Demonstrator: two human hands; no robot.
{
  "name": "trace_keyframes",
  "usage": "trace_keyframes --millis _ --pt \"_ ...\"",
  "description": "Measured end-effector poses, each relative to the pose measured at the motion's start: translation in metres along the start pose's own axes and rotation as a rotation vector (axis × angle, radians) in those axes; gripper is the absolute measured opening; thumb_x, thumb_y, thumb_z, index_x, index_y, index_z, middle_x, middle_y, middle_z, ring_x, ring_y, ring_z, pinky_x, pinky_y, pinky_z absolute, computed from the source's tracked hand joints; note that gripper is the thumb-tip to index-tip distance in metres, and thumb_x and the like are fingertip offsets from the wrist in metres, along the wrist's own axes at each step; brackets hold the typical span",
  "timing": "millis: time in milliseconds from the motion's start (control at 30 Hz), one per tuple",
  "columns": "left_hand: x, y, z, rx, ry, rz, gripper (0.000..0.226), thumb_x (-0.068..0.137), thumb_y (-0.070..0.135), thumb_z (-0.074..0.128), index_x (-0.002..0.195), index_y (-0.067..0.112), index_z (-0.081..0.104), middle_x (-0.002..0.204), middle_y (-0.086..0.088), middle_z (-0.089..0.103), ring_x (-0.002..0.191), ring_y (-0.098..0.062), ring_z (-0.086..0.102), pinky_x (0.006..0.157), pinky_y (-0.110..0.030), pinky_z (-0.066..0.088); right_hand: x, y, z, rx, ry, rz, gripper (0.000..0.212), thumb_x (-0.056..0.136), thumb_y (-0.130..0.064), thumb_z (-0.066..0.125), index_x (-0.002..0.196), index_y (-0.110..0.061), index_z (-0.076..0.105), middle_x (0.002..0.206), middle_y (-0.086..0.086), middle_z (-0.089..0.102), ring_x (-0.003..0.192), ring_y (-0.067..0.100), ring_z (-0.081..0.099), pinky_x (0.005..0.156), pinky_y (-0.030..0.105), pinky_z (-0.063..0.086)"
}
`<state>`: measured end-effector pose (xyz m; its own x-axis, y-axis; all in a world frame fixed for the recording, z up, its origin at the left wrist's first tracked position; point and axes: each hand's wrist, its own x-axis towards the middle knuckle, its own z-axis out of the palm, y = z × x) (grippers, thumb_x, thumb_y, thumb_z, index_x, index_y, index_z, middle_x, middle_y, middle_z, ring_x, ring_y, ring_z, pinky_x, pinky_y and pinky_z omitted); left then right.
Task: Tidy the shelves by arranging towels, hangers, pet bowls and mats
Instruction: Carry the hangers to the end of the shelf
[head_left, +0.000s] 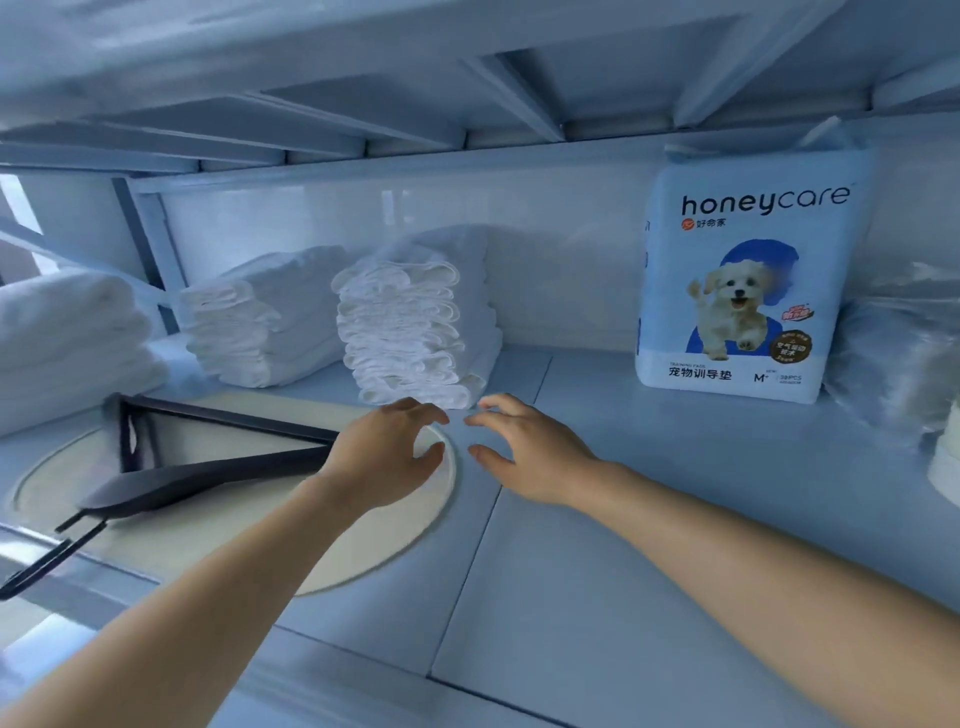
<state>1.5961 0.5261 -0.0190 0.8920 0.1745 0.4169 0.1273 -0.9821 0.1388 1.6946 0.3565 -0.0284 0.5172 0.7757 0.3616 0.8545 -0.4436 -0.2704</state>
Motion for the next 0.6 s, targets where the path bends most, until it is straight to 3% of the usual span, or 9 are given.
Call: trace_keyframes --millis 267,400,533,600 --pt "-0.028 -0.077 -0.022 0.015 -0.044 -0.082 0.026 0.084 0.037 0.055 0.11 0.038 0.055 0.108 0.013 0.055 0.097 -0.015 0.056 0.072 -0.03 0.048 0.04 -0.052 0.039 0.065 -0.033 -0.046 0.041 0.093 -0.042 0.046 0.131 -0.028 0.048 0.138 -0.01 0.035 0.122 0.012 0.042 0.092 0.035 0.044" --pt "-0.039 -0.109 -0.027 0.013 -0.057 -0.116 0.035 0.083 0.039 0.058 0.117 0.037 0.054 0.115 0.014 0.053 0.103 -0.013 0.053 0.074 -0.031 0.049 0.057 -0.075 0.054 0.094 -0.05 -0.06 0.04 0.092 -0.041 0.048 0.13 -0.028 0.049 0.136 -0.01 0.038 0.118 0.011 0.045 0.093 0.036 0.044" --pt "-0.045 -0.134 -0.028 0.03 -0.072 -0.134 0.036 0.082 0.043 0.059 0.117 0.038 0.053 0.116 0.017 0.051 0.104 -0.01 0.053 0.068 -0.028 0.046 0.072 -0.091 0.067 0.061 -0.065 -0.073 0.041 0.091 -0.042 0.049 0.13 -0.028 0.049 0.133 -0.01 0.041 0.12 0.014 0.044 0.094 0.033 0.041" --pt "-0.047 -0.144 -0.029 0.028 -0.085 -0.122 0.032 0.082 0.047 0.059 0.112 0.039 0.055 0.107 0.019 0.051 0.098 -0.009 0.053 0.061 -0.025 0.04 0.077 -0.095 0.071 0.012 -0.069 -0.062 0.042 0.091 -0.045 0.048 0.13 -0.029 0.047 0.133 -0.01 0.043 0.12 0.014 0.044 0.096 0.037 0.038"
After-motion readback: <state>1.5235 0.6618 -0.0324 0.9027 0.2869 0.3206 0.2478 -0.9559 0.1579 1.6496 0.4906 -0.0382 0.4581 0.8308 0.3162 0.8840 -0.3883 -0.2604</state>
